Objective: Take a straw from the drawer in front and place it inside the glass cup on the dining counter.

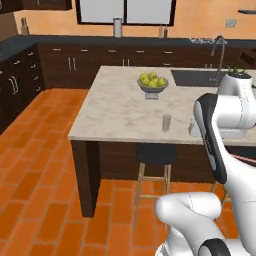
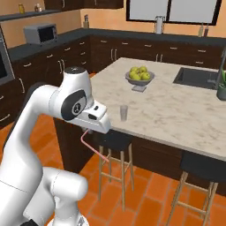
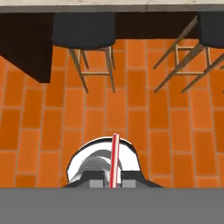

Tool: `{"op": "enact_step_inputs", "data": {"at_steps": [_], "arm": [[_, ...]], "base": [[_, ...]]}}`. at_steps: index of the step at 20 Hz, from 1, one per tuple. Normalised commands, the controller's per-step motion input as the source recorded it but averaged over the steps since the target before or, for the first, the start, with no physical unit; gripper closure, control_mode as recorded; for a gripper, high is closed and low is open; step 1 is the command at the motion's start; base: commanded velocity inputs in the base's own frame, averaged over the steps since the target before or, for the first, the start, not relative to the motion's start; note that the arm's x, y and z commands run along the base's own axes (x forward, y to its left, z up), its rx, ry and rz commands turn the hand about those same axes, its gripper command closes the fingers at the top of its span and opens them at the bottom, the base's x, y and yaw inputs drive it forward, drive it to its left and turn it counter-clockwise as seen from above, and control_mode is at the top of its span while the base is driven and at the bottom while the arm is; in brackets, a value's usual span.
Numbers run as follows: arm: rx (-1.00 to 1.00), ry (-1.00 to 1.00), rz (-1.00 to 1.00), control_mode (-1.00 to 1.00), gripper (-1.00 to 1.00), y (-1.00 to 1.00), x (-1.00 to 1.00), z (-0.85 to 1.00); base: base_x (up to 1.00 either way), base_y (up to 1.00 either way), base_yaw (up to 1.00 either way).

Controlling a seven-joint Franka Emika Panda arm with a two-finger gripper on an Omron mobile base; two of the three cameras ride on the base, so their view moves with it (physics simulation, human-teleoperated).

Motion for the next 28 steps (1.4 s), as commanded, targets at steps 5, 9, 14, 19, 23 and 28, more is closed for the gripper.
{"op": "enact_step_inputs", "data": {"at_steps": [5,9,14,19,23,28], "arm": [[0.00,0.00,0.00,1.00,1.00,0.00,0.00,0.00],[0.00,0.00,0.00,1.00,1.00,0.00,0.00,0.00],[0.00,0.00,0.00,1.00,1.00,0.00,0.00,0.00],[0.01,0.00,-0.03,-1.00,1.00,0.04,0.08,0.08],[0.21,-0.16,-0.01,-1.00,1.00,0.01,0.01,0.85],[0.33,-0.21,0.03,-1.00,1.00,0.00,-0.03,0.83]], "base": [[1.00,0.29,-0.39],[1.00,0.32,-0.37],[1.00,0.32,-0.35],[0.71,0.24,-0.21],[0.00,0.00,0.00],[0.00,0.00,0.00]]}}
